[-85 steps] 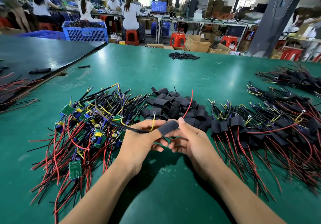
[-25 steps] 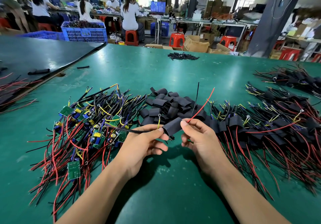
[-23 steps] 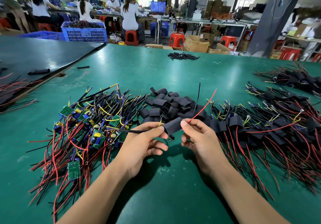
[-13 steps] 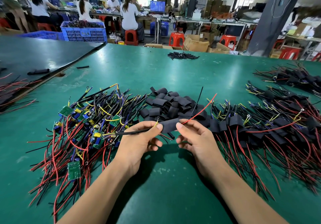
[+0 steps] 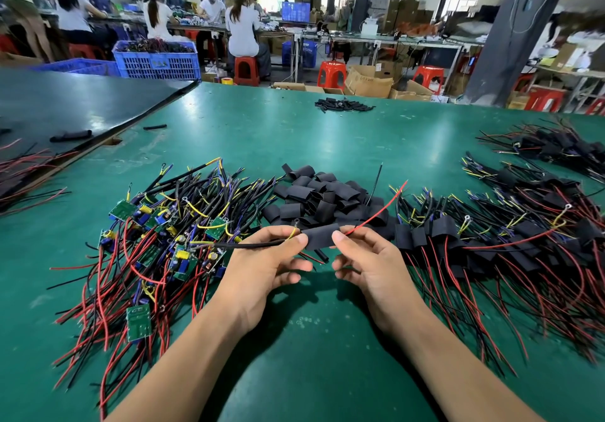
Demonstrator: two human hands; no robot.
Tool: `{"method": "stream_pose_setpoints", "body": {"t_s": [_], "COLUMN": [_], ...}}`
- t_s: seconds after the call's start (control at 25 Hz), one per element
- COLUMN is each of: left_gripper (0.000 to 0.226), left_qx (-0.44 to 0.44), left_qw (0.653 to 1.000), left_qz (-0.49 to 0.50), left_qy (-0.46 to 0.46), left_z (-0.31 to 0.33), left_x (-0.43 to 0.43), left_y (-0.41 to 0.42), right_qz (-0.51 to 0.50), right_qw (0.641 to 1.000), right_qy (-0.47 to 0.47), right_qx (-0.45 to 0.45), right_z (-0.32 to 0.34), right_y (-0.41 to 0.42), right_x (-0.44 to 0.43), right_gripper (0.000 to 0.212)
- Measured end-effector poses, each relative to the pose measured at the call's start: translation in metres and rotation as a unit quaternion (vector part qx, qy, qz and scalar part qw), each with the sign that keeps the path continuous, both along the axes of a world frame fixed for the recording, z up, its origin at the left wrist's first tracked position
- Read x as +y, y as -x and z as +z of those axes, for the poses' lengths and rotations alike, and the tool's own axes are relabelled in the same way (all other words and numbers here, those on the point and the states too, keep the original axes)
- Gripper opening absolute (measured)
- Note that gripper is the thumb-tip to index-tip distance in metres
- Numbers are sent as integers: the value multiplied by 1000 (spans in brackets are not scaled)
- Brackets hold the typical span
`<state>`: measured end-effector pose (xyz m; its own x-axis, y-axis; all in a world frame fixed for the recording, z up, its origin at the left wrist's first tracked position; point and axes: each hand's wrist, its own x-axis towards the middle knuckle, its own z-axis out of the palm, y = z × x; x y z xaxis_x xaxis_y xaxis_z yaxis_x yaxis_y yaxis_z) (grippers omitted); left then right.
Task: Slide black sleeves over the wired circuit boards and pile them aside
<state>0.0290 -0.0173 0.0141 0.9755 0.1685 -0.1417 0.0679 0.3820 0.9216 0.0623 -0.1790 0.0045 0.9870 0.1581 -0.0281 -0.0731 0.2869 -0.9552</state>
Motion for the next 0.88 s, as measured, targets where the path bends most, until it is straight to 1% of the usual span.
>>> {"method": "stream_pose_setpoints", "body": {"t_s": [0.08, 0.12, 0.16, 0.24, 0.32, 0.4, 0.48, 0.6, 0.68, 0.76, 0.8, 0.88], "left_gripper": [15, 15, 15, 19, 22, 23, 20, 18, 21, 25, 30, 39], "left_qx": [1, 2, 4, 4, 1, -4, -8, -14, -17, -17, -16, -9], "left_qw": [1000, 1000, 1000, 1000, 1000, 999, 999, 998, 998, 998, 997, 998], "left_qz": [0, 2, 1, -12, -29, -43, -53, -59, -51, -45, -45, -43], "left_qy": [11, 15, 17, 7, -3, 0, 12, 27, 40, 51, 52, 48], "left_z": [0, 0, 1, 1, 2, 4, 5, 6, 5, 4, 3, 2], "left_x": [1, 1, 2, 2, 1, 1, 2, 4, 4, 5, 4, 4], "left_y": [0, -1, -1, 0, 1, 2, 2, 1, 0, -1, -1, -1], "right_qz": [18, 38, 71, 145, 184, 195, 214, 247, 234, 181, 146, 72], "right_qw": [998, 995, 990, 978, 970, 965, 957, 950, 957, 970, 976, 980], "right_qy": [-40, -60, -73, -70, -49, -41, -51, -68, -48, -44, -61, -123], "right_qx": [38, 67, 96, 135, 149, 171, 191, 182, 166, 155, 151, 140], "right_z": [2, 3, 5, 9, 10, 11, 14, 16, 16, 16, 16, 16], "right_y": [0, 1, 2, 6, 10, 12, 13, 16, 19, 21, 20, 15], "right_x": [2, 3, 4, 6, 9, 10, 10, 10, 13, 17, 18, 18], "right_gripper": [26, 30, 28, 17, 24, 31, 37, 42, 43, 42, 41, 38]}}
